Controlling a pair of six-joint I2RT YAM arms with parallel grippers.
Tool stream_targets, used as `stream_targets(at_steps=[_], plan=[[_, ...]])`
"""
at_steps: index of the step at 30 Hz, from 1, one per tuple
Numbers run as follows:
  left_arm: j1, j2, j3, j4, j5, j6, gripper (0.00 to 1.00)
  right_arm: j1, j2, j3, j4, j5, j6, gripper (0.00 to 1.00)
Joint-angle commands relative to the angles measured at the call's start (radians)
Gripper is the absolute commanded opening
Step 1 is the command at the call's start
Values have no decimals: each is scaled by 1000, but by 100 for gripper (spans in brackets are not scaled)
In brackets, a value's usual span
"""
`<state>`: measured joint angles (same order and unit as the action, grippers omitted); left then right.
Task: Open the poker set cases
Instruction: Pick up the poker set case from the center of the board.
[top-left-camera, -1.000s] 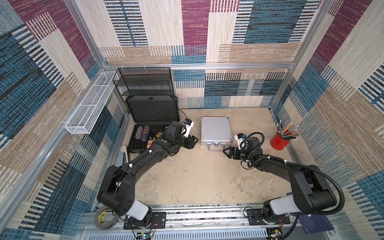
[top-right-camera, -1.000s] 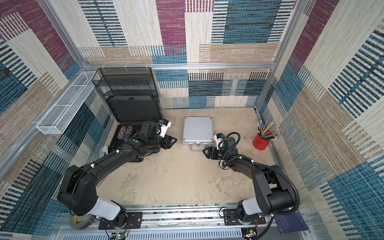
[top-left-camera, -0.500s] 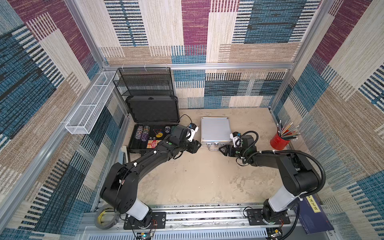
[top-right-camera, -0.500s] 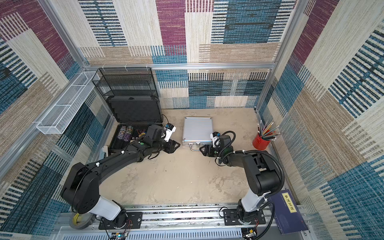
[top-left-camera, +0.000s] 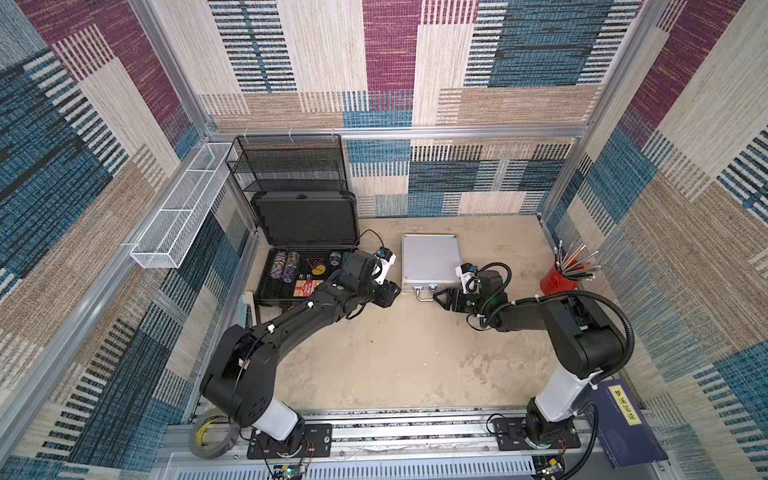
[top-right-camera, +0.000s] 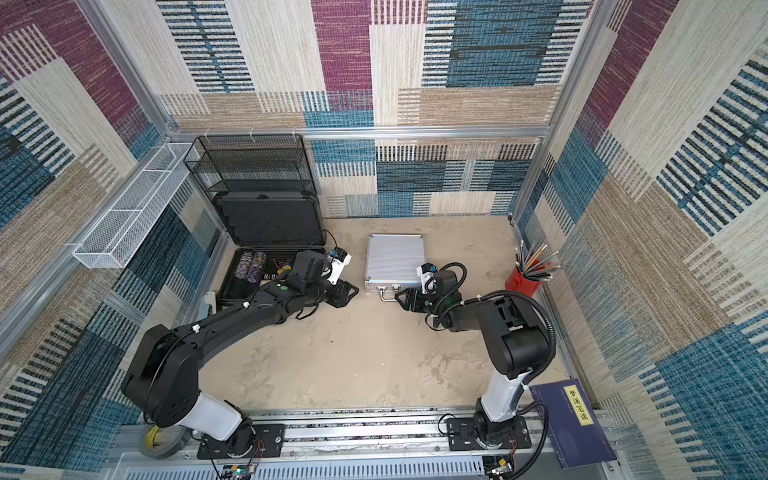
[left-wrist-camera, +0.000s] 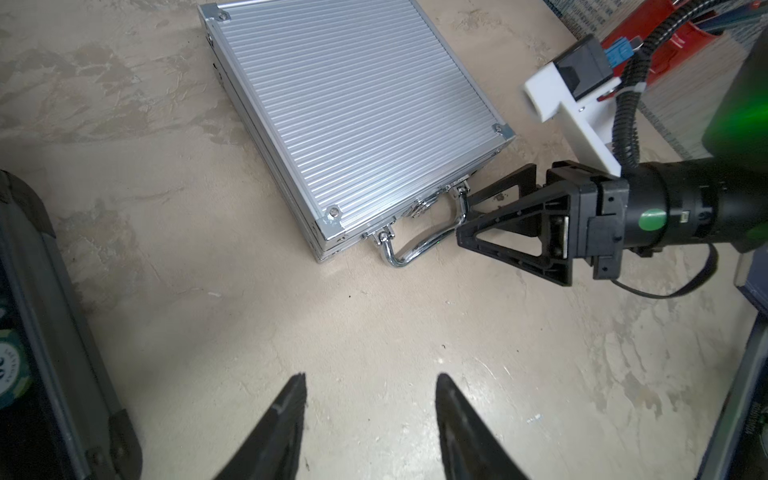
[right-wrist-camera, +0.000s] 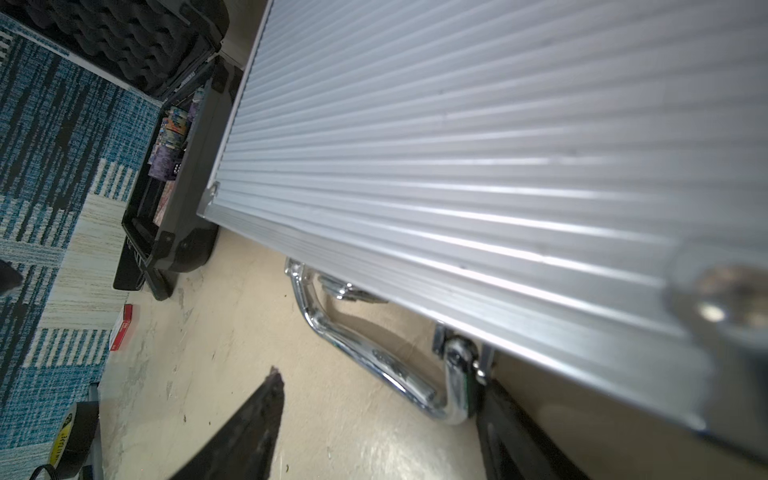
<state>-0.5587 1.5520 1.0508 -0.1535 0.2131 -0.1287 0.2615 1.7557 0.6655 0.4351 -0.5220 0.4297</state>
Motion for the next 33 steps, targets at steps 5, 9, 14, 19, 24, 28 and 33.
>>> stream_targets(at_steps=[5, 9, 14, 19, 24, 28, 33], plan=[[-21, 25, 21, 1, -16, 71, 52, 1, -6, -3, 78, -15, 52, 66], [-43, 74, 54, 1, -15, 125, 52, 2, -14, -9, 96, -20, 75, 58], [-55, 143, 107, 5, 4, 180, 52, 2, -12, -10, 112, -4, 97, 52], [-63, 211, 163, 28, 17, 222, 52, 1, 2, -9, 116, 12, 114, 48], [-63, 259, 207, 53, 65, 253, 53, 2, -10, -28, 114, 24, 118, 48], [-63, 301, 233, 74, 122, 262, 53, 0, -41, -59, 116, 23, 129, 56], [-65, 359, 267, 86, 179, 261, 53, 1, -88, -105, 132, 18, 184, 68]])
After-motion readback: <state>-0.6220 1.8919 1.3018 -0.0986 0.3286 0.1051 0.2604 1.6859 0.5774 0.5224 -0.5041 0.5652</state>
